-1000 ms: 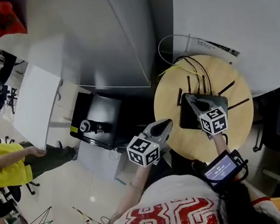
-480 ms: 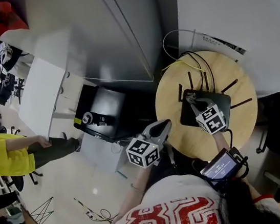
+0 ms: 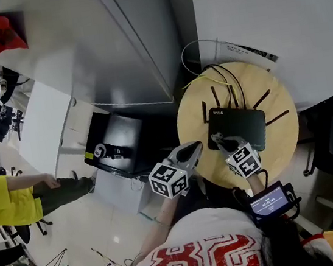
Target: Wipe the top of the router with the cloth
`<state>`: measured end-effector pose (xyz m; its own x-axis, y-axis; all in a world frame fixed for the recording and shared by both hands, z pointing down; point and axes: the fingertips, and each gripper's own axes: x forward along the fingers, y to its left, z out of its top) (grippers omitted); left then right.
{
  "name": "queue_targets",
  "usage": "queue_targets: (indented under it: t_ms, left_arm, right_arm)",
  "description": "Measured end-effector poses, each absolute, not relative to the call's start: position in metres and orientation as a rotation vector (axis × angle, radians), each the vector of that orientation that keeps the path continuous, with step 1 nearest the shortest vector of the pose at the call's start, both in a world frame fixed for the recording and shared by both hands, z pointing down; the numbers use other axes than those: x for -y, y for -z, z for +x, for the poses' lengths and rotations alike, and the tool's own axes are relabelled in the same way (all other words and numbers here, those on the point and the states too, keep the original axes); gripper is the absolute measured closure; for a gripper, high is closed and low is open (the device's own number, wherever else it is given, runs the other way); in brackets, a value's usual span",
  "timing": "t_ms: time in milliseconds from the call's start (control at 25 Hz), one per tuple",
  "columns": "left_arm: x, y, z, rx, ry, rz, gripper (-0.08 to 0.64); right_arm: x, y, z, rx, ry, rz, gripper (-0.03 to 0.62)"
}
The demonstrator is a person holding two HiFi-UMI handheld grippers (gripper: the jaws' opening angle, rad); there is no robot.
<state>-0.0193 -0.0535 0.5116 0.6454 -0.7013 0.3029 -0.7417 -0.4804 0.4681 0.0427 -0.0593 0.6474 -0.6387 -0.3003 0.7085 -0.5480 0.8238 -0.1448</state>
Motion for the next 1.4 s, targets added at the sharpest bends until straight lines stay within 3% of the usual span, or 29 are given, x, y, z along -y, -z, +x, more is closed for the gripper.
queue_targets:
  t_ms: [400,840,1400]
  left_arm:
    - [0.062,-0.511,-0.005,1.025,-0.105,2.343,0.56]
    - [0.06,-0.511,-0.025,1.082,-0.097,2.32,0.56]
    - [0.059,-0.513,-0.05,1.113,-0.106,2.292,0.56]
  right_arm:
    - [0.039,-0.646,0.039,2.287,-0.476,0.615,0.555]
    - [0.115,-0.64,0.094,2.233,-0.466,0.854,0.555]
    - [0.153,-0.651,0.098,2.173,-0.461,0.911,0.555]
